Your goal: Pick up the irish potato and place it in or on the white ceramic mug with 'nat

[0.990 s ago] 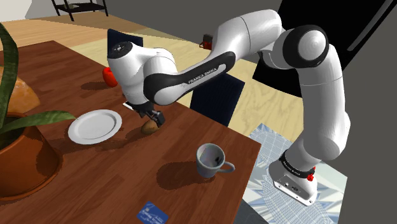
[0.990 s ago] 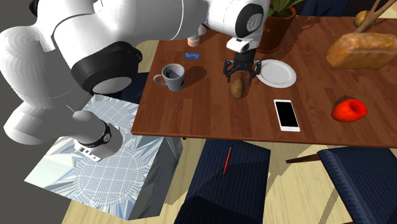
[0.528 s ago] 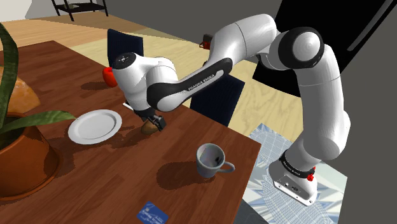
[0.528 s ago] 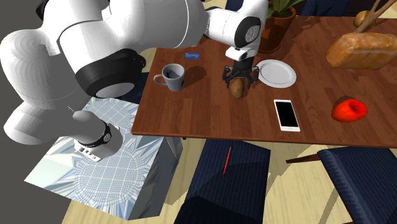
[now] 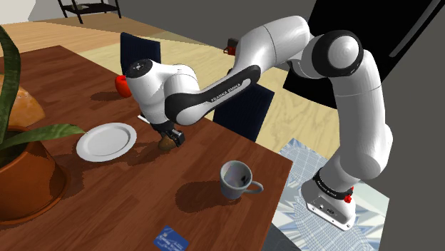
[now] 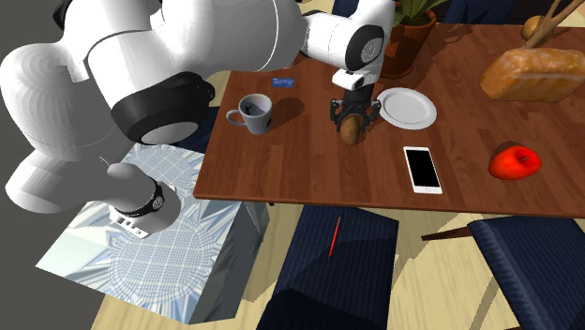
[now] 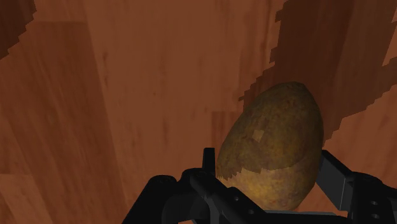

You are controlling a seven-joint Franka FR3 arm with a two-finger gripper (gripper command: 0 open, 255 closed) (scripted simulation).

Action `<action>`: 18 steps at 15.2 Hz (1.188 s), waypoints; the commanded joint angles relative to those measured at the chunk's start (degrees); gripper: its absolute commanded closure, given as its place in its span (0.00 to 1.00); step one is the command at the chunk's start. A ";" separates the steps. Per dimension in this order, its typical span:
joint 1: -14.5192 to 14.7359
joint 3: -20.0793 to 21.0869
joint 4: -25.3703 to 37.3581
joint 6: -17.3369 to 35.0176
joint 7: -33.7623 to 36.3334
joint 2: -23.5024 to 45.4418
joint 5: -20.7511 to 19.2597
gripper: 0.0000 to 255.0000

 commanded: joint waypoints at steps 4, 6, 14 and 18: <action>0.00 0.00 0.00 0.00 0.00 0.00 0.00 1.00; 0.00 0.00 0.00 0.00 0.00 0.00 0.00 1.00; -0.43 1.22 1.69 -2.98 -1.48 -1.98 1.72 1.00; -0.57 1.92 3.12 -5.09 -2.47 -3.15 2.76 1.00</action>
